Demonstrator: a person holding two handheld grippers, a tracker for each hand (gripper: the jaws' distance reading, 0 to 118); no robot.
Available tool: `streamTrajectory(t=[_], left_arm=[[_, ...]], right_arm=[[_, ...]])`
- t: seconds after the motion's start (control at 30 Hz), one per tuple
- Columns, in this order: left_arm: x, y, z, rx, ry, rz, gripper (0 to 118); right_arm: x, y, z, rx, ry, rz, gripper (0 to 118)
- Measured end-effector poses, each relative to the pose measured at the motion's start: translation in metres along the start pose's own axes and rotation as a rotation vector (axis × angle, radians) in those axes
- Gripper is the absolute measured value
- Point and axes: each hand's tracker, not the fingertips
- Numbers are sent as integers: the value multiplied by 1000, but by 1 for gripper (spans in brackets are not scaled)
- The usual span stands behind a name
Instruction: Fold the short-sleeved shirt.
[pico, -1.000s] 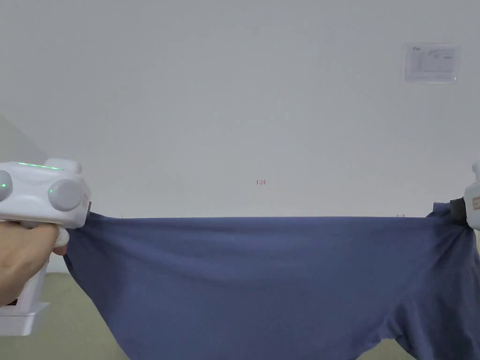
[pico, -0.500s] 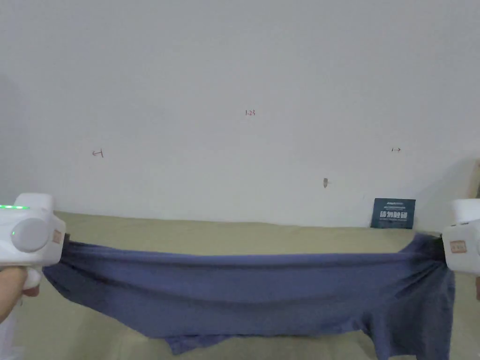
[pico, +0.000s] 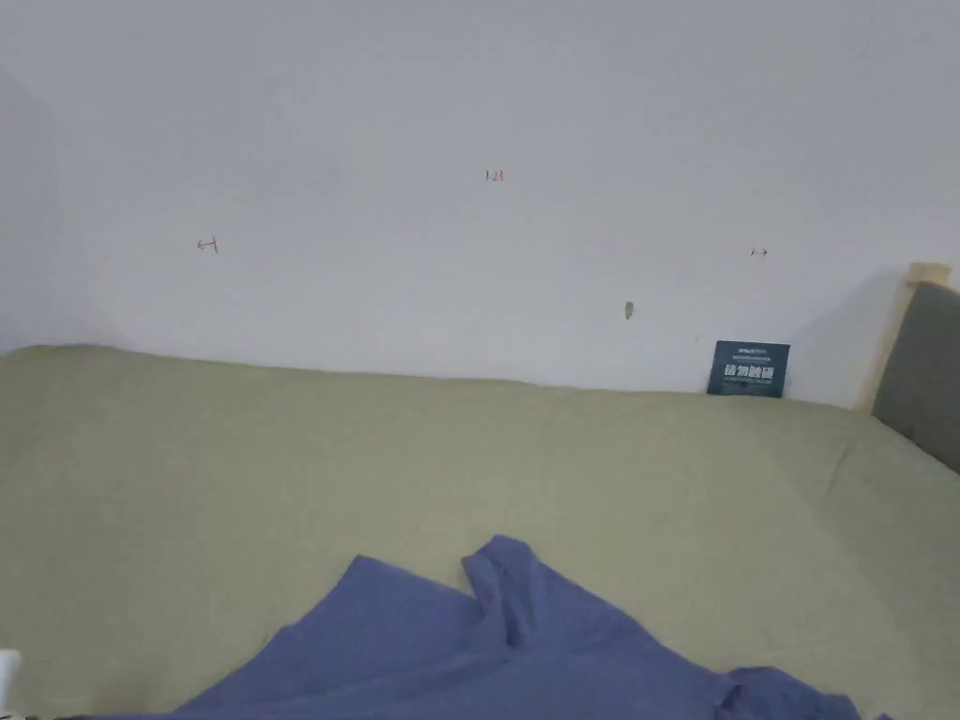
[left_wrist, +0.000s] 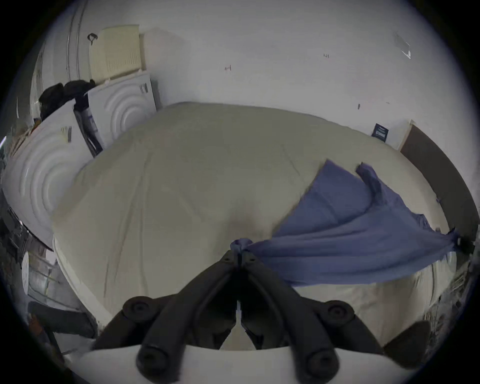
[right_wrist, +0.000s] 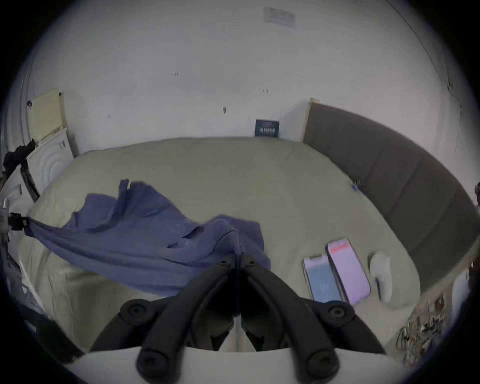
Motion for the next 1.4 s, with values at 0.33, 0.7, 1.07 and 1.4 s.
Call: streamTrajectory(t=[0.33, 0.7, 1.07, 1.4], left_arm=[[-16, -59, 2, -28, -47, 24, 1], [-33, -58, 24, 39, -14, 57, 100], [-46, -68, 11, -39, -53, 55, 29], [-35, -52, -55, -176, -94, 19, 40]], right_arm=[[-1, -65, 5, -63, -12, -72, 1], [-59, -46, 53, 16, 39, -53, 65], [-115, -50, 70, 27, 150, 27, 0], [-110, -41, 36, -28, 135, 72, 0]])
